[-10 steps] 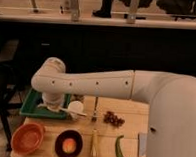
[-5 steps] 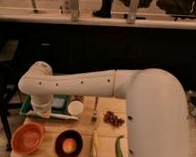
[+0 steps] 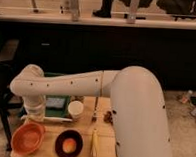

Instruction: Place brush in red bowl

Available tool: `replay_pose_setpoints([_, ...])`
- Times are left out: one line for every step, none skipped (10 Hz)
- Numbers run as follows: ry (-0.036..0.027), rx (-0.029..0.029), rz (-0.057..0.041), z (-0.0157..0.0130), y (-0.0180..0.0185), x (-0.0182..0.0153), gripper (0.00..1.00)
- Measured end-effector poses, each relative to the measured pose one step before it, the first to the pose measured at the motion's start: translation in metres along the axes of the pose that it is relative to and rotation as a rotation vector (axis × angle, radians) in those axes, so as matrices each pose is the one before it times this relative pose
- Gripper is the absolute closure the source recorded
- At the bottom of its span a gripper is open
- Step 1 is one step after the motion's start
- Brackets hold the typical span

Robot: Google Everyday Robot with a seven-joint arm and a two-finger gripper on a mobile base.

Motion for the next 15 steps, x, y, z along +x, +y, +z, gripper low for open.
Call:
replay_pose_setpoints([0.00154, -0.004, -0.00311, 0.00377, 0.00011, -0.00045, 1.0])
replay_pose_setpoints([-0.02439, -0.0006, -0.00549, 0.00642, -0.00099, -0.00042, 1.0])
replay_pose_setpoints([-0.03082, 0.00359, -0.00667, 0.00137, -0.00064, -0.00033, 1.0])
replay_pose_setpoints([-0.00665, 0.00148, -0.00032, 0.00054, -0.0007, 0.00084, 1.0])
replay_pose_setpoints([-0.0009, -0.00034, -0.00377, 0.00033, 0.00089, -0.00197, 1.0])
replay_pose_setpoints([0.00006, 0.00003, 0.00077, -0.00016, -0.00012, 0.00053, 1.0])
replay_pose_setpoints([-0.00012, 0.00034, 0.00182, -0.00015, -0.00048, 0.00093, 1.0])
replay_pose_setpoints([0.00047, -0.00219, -0.00063, 0.00056, 0.0002, -0.00054, 1.0])
replay_pose_setpoints([0.00727, -0.00897, -0.0042, 0.00113, 0.00024, -0.00179, 1.0])
replay_pose_setpoints([0.02043, -0.02413, -0.00569, 0.00552, 0.00273, -0.00319, 1.0])
replay_pose_setpoints([0.01731, -0.02631, -0.00793, 0.01047, 0.00276, -0.00892, 1.0])
replay_pose_setpoints([0.03163, -0.03251, -0.01324, 0.01487, 0.00433, -0.01067, 1.0])
replay_pose_setpoints([0.01762, -0.02304, -0.01363, 0.00873, 0.00405, -0.01044, 1.0])
replay_pose_setpoints([0.01443, -0.01238, -0.00675, 0.00366, 0.00149, -0.00379, 1.0])
replay_pose_setpoints([0.01454, -0.01218, -0.00613, 0.00398, 0.00203, -0.00408, 1.0])
